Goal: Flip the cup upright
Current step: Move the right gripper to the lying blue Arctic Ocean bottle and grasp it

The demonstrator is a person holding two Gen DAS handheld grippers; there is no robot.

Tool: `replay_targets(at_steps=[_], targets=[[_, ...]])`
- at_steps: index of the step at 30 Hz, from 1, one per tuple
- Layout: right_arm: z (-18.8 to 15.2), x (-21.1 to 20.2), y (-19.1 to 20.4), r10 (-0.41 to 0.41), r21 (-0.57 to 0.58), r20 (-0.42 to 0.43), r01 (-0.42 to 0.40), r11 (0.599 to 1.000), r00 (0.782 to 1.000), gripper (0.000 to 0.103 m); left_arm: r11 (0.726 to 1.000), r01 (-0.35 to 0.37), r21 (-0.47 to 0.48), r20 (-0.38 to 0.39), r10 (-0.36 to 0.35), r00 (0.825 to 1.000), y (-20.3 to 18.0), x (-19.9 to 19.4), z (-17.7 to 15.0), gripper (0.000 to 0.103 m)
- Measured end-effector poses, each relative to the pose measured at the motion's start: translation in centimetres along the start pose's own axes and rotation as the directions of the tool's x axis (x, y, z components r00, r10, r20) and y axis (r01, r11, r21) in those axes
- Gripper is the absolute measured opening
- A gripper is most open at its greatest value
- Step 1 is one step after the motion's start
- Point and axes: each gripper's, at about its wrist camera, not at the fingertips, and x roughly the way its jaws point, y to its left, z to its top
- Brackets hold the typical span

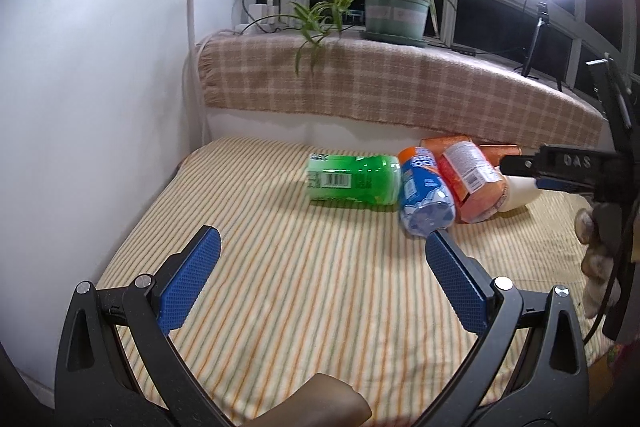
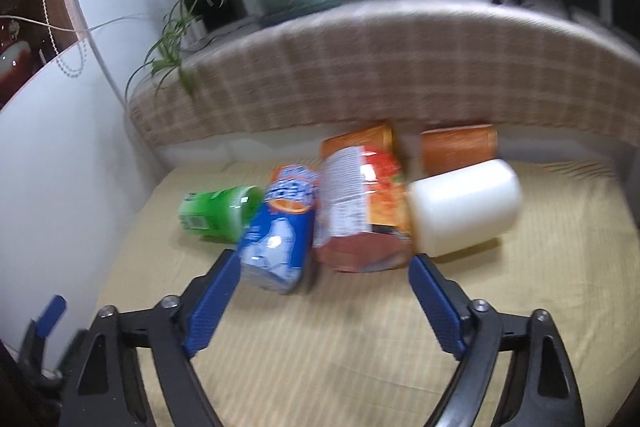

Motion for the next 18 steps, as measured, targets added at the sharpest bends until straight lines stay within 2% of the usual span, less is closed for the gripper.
replay_targets(at_steps=[4, 11, 18], targets=[[1.3, 2.4, 1.0, 0.052, 0.018, -0.070, -0.051, 0.999, 0.996, 0.079, 1.000, -0.013, -0.021, -0.008, 0.013, 1.000, 1.3, 0.0, -0.3, 0.103], [2.6, 6.9, 2.3, 0.116, 0.081, -0.198, -0.102, 0.991, 0.973, 0.073, 0.998, -0.031, -0.060, -0.019, 0.030, 0.999, 3.4, 0.0, -0.4, 0.103], [3.1, 9.4, 3.7, 0.083, 0.071, -0.265, -0.066, 0.995, 0.961, 0.065, 0.995, -0.037, -0.088, -0.018, 0.036, 0.999, 5.0, -0.2, -0.3, 0.103]])
